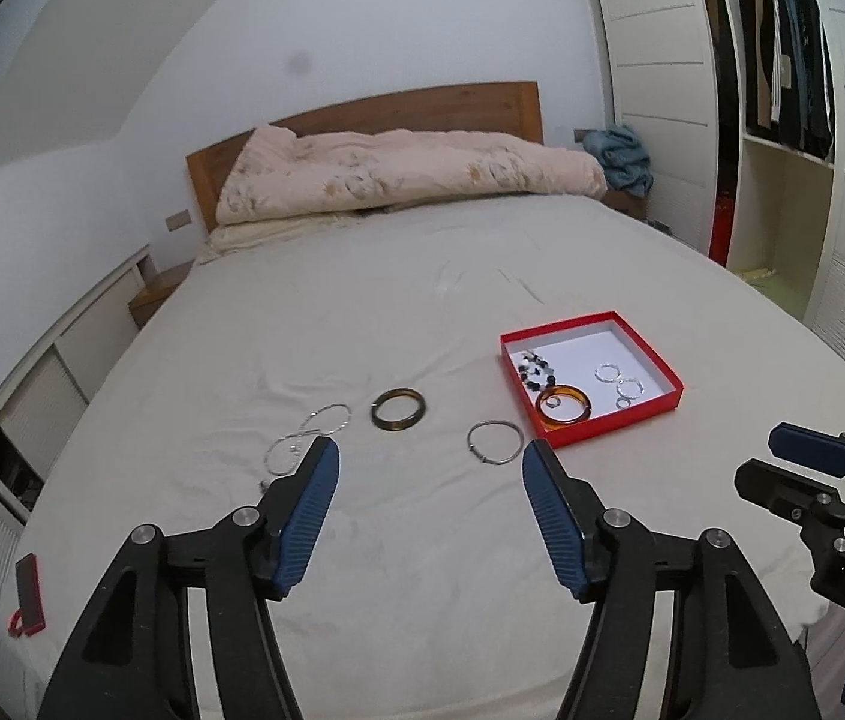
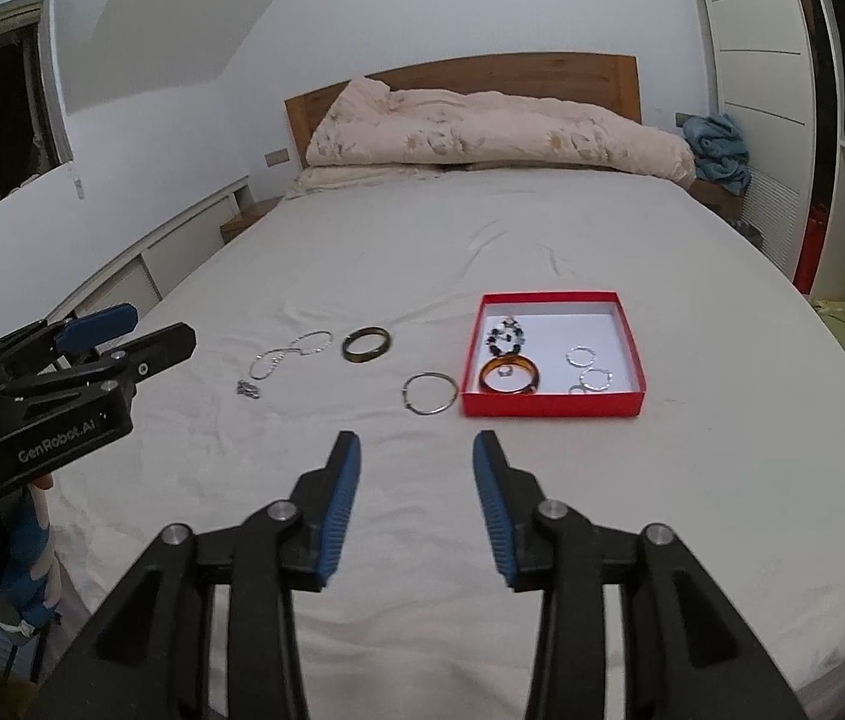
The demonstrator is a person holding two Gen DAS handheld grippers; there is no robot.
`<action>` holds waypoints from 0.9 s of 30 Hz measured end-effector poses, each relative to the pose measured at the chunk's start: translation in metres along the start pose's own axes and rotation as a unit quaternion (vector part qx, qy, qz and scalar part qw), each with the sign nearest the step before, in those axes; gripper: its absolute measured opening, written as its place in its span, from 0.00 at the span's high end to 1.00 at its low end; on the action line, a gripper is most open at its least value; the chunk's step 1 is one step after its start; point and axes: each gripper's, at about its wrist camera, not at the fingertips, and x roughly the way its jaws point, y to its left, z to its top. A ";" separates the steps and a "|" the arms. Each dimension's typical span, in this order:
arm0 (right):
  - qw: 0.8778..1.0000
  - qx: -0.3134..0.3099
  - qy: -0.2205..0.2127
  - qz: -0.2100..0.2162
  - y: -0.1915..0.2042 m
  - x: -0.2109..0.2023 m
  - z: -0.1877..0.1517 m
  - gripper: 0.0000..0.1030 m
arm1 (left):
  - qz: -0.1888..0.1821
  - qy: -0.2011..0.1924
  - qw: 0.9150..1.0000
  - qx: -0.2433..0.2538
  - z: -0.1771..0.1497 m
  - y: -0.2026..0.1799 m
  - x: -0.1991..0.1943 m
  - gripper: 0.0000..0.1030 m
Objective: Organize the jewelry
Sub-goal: 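Withdraw both tools from the box and move back over the bed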
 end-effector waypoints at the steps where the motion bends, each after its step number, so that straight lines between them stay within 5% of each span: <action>1: 1.000 -0.002 -0.004 0.000 0.005 -0.003 -0.001 0.59 | 0.000 -0.003 1.000 -0.003 -0.002 0.003 -0.006 0.38; 16: 0.999 -0.030 -0.036 0.010 0.056 -0.035 -0.008 0.59 | 0.026 -0.015 0.998 -0.053 -0.034 0.050 -0.042 0.27; 27: 0.999 -0.024 -0.014 0.021 0.055 -0.006 -0.013 0.59 | 0.103 0.006 0.988 -0.118 -0.081 0.131 -0.039 0.27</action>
